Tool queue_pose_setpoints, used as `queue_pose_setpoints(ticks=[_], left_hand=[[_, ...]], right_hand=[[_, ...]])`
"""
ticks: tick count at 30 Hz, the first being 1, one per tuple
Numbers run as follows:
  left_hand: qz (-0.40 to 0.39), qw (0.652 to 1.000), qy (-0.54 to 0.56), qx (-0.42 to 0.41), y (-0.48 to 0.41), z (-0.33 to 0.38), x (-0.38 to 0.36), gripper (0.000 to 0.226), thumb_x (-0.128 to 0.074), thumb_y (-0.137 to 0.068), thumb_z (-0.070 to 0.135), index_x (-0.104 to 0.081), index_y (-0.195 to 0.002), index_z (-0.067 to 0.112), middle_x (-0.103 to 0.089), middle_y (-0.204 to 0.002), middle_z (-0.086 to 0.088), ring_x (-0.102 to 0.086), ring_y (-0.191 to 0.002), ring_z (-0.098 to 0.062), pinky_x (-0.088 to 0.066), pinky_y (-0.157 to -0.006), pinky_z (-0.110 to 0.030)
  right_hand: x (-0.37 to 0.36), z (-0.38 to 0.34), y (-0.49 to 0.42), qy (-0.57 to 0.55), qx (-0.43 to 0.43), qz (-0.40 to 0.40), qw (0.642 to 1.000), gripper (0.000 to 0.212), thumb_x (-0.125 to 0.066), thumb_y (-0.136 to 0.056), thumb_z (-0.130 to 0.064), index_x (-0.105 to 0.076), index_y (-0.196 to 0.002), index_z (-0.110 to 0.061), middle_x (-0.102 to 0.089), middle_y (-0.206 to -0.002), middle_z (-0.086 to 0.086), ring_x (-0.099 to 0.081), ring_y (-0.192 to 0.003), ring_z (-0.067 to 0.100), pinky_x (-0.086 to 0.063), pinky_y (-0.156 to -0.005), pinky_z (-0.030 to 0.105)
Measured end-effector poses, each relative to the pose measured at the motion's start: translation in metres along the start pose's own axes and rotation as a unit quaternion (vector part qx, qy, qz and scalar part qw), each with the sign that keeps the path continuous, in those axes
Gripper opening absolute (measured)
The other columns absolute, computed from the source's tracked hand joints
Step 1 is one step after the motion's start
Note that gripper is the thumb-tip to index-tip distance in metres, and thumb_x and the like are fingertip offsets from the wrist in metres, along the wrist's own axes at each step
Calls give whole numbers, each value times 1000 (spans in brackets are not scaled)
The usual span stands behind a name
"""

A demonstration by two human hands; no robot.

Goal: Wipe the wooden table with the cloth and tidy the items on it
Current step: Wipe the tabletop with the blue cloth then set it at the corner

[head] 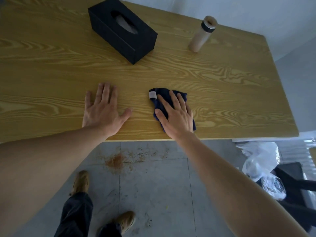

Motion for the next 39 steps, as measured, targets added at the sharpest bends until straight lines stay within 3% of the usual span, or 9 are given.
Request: queue_pose_setpoints(ticks=[9, 13, 17, 20, 24, 31, 34, 39], left_hand=[[-3, 1000, -1, 4, 0, 0, -1, 98, -7, -94, 82, 0, -167, 17, 6, -177, -8, 6, -163, -25, -1, -129, -57], [-5, 1000, 21, -5, 3, 12, 4, 91, -12, -99, 75, 1, -168, 17, 6, -176, -12, 6, -163, -28, -1, -130, -55], [-9, 998, 48, -35, 9, 46, -2, 91, -8, -97, 78, 5, -167, 21, 10, -176, -10, 9, -162, -26, 0, -130, -55], [-11, 999, 26, -31, 9, 52, -8, 98, 0, -92, 84, 8, -167, 22, 14, -176, -11, 11, -162, -27, 4, -129, -57], [-15, 999, 23, -36, 10, 53, -10, 104, 4, -88, 89, 9, -167, 20, 16, -175, -12, 14, -162, -28, 4, -129, -58], [-33, 999, 15, -27, 9, 54, -10, 106, 3, -87, 90, 13, -166, 21, 21, -174, -12, 20, -160, -27, 7, -128, -58], [-38, 999, 13, -26, 8, 54, -12, 106, 4, -86, 90, 14, -166, 21, 22, -173, -12, 21, -160, -27, 6, -128, -58], [-39, 999, 5, -24, 7, 55, -12, 105, 4, -86, 91, 18, -164, 22, 25, -172, -12, 23, -159, -27, 5, -129, -58]], right_hand=[[-15, 4, 72, -73, -17, 38, 996, 51, -38, -108, -54, -43, -157, -39, -29, -170, -12, -16, -157, 12, -27, -114, 43], [-20, 7, 104, -122, -6, 62, 991, 51, -37, -105, -54, -54, -150, -36, -42, -163, -12, -28, -152, 13, -31, -113, 43], [-17, 10, 128, -157, -9, 60, 986, 45, -40, -105, -54, -62, -140, -36, -49, -155, -19, -34, -145, 8, -28, -101, 35], [-11, 17, 141, -188, -26, 47, 981, 43, -39, -104, -54, -66, -133, -37, -52, -147, -27, -39, -140, 4, -32, -104, 35], [12, 26, 140, -254, -48, 75, 963, 36, -42, -104, -50, -70, -124, -39, -61, -139, -24, -47, -136, 6, -39, -107, 43], [76, 43, 35, -196, -36, 165, 966, 45, -40, -104, -51, -69, -129, -27, -61, -142, -9, -45, -138, 18, -30, -100, 36], [80, 59, -31, -125, -68, 149, 979, 43, -40, -108, -48, -65, -134, -24, -59, -145, -2, -42, -139, 23, -29, -97, 40], [77, 73, -118, -56, -79, 113, 989, 43, -37, -110, -45, -58, -141, -24, -57, -147, 3, -40, -139, 28, -31, -106, 47]])
Point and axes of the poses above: each hand's wrist, its own y-axis away from the middle knuckle, its own x-axis out of the back of the hand, z = x × y, the point moved 10 cm from there along -y, towards the middle knuckle
